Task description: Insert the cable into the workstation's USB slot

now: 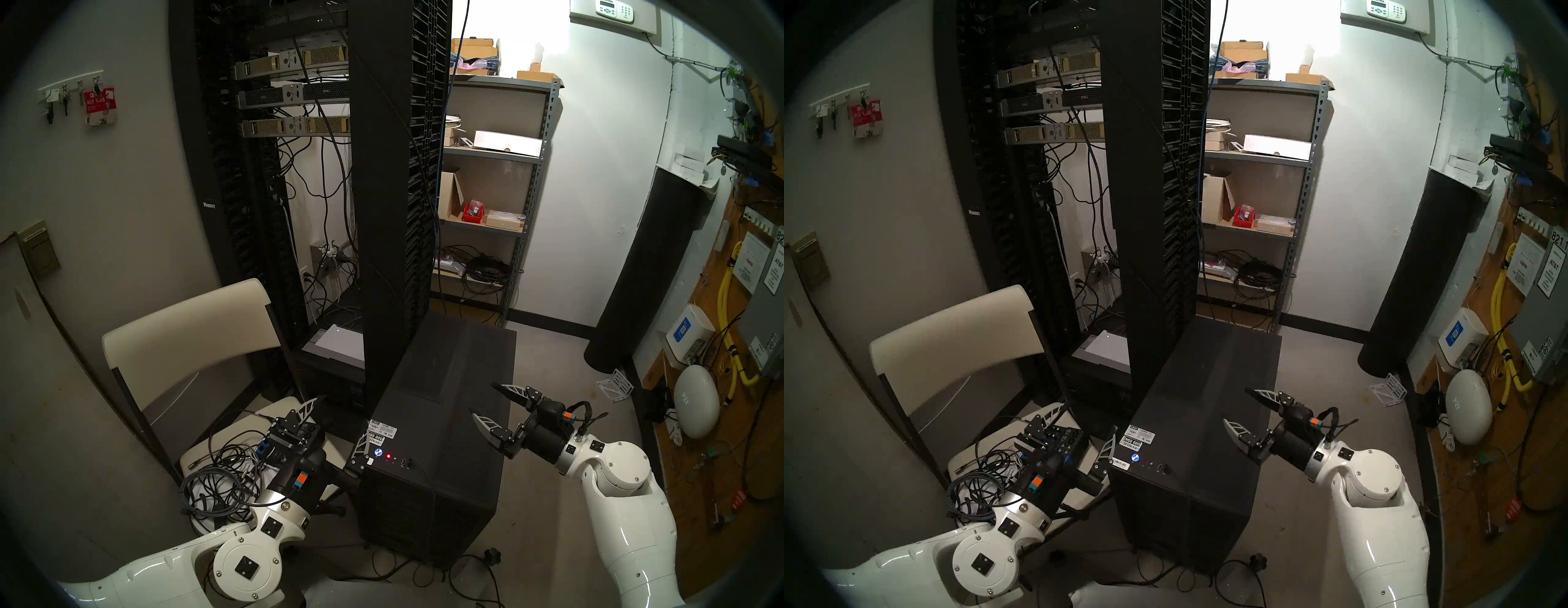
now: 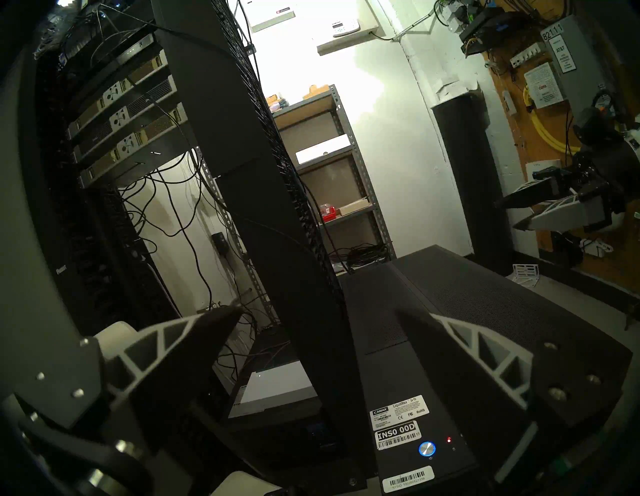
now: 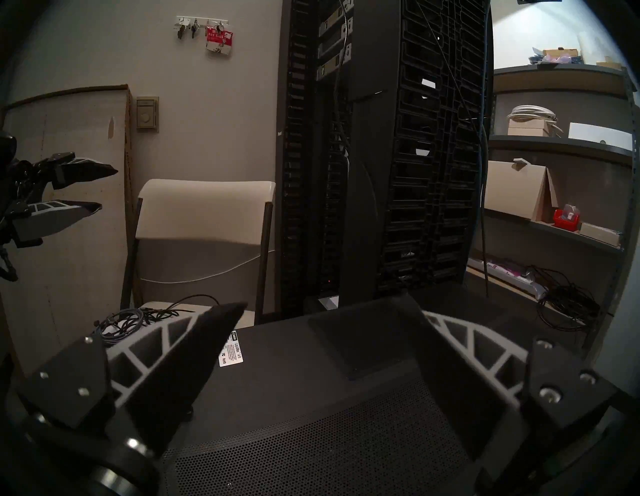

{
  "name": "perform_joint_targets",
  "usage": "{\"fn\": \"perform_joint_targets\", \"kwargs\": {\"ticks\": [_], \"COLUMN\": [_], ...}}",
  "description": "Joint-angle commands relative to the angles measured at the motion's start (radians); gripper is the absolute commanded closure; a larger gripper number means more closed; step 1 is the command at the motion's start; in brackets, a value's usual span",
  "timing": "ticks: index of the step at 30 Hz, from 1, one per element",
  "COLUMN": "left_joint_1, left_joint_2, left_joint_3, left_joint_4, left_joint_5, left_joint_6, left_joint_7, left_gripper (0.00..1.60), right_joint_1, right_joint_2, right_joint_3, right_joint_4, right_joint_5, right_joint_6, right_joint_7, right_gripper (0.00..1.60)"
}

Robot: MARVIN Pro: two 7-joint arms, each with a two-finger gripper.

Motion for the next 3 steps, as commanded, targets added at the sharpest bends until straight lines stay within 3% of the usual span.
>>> {"fn": "perform_joint_targets", "kwargs": {"ticks": [1, 3], "left_joint_1": [-0.002, -0.002], "left_joint_2": [0.001, 0.001], "left_joint_3": [-0.001, -0.001], "left_joint_4": [-0.018, -0.018], "left_joint_5": [-0.001, -0.001], "left_joint_6": [-0.007, -0.007], "left_joint_7": [-0.002, -0.002], "left_gripper": [0.0, 0.0], "right_joint_1": [0.01, 0.01], "right_joint_2": [-0.002, -0.002], "right_joint_3": [-0.002, -0.001], "right_joint_4": [-0.022, -0.022], "right_joint_5": [0.002, 0.002], "right_joint_6": [-0.004, -0.004], "right_joint_7": [0.002, 0.002], "right_gripper": [0.0, 0.0]}}
